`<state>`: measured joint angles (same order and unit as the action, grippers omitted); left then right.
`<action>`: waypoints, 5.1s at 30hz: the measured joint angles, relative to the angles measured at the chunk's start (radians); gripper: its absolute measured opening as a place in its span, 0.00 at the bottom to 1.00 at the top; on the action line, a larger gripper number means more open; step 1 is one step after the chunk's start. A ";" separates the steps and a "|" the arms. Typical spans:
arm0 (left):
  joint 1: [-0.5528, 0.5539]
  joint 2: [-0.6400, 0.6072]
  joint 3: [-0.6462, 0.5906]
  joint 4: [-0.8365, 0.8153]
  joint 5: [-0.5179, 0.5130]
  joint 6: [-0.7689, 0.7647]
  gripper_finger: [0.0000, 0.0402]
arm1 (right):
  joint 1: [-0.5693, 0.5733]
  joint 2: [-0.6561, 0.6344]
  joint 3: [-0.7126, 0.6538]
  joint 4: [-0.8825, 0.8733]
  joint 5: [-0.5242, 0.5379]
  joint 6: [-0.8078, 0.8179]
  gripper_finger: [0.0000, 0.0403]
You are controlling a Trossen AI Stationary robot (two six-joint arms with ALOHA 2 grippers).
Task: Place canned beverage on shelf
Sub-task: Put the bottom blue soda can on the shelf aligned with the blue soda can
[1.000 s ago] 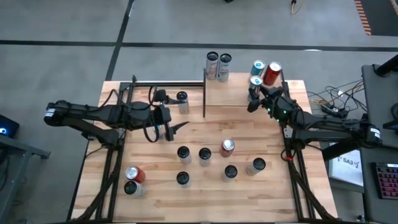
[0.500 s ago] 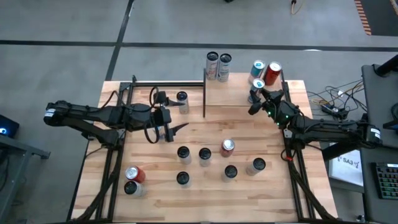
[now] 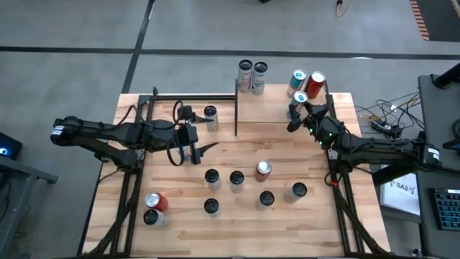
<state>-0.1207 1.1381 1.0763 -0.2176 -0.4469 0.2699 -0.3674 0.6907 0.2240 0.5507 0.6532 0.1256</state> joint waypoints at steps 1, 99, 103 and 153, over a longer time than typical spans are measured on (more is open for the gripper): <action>0.000 0.000 0.001 0.000 0.000 0.001 0.85 | 0.000 0.000 0.001 0.002 0.004 -0.007 0.76; 0.047 -0.410 -0.431 0.157 0.270 0.080 0.65 | 0.032 0.639 1.439 -1.944 -0.031 0.481 0.03; 0.047 -0.410 -0.431 0.157 0.270 0.085 0.65 | 0.021 0.652 1.433 -1.944 -0.030 0.476 0.03; 0.047 -0.410 -0.431 0.149 0.270 0.085 0.65 | 0.022 0.622 1.452 -2.077 -0.371 0.457 0.03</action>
<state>-0.0738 0.7280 0.6449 -0.0682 -0.1772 0.3546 -0.3454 1.3125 1.6762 -1.5265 0.2820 0.5822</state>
